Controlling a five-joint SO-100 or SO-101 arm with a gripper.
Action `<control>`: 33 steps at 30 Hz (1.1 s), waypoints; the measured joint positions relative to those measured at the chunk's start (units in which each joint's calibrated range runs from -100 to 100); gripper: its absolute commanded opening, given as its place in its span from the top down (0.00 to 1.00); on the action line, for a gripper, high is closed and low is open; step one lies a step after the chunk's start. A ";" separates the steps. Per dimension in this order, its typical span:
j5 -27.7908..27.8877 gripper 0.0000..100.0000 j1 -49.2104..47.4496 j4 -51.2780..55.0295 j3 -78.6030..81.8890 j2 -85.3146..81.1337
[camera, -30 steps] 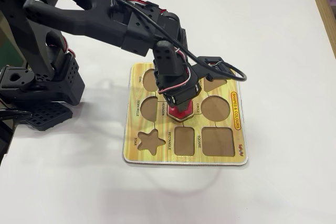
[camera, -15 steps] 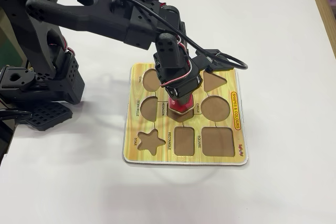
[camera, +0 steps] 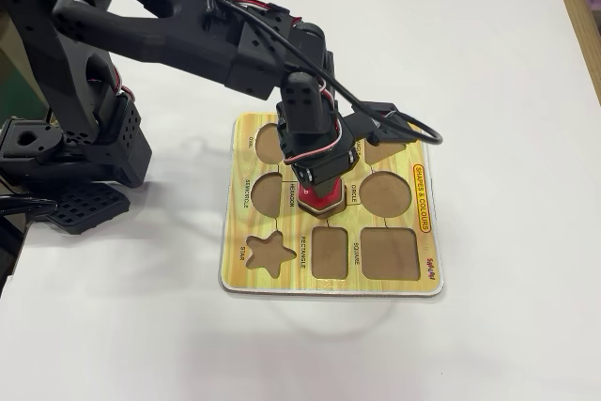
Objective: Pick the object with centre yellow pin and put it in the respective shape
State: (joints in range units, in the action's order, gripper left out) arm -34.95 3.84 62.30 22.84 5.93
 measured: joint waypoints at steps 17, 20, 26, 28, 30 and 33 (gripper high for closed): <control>0.00 0.99 0.47 -1.97 0.00 0.00; 0.00 0.99 -0.65 -1.97 0.00 0.00; 0.00 0.99 -0.94 -1.97 0.00 0.00; 0.00 0.99 -0.94 -1.97 0.00 0.00; 0.00 0.98 -0.94 -1.97 0.00 0.00; 0.00 0.98 -0.94 -1.97 0.00 0.00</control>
State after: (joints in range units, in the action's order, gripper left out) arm -34.95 2.90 60.33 22.84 5.93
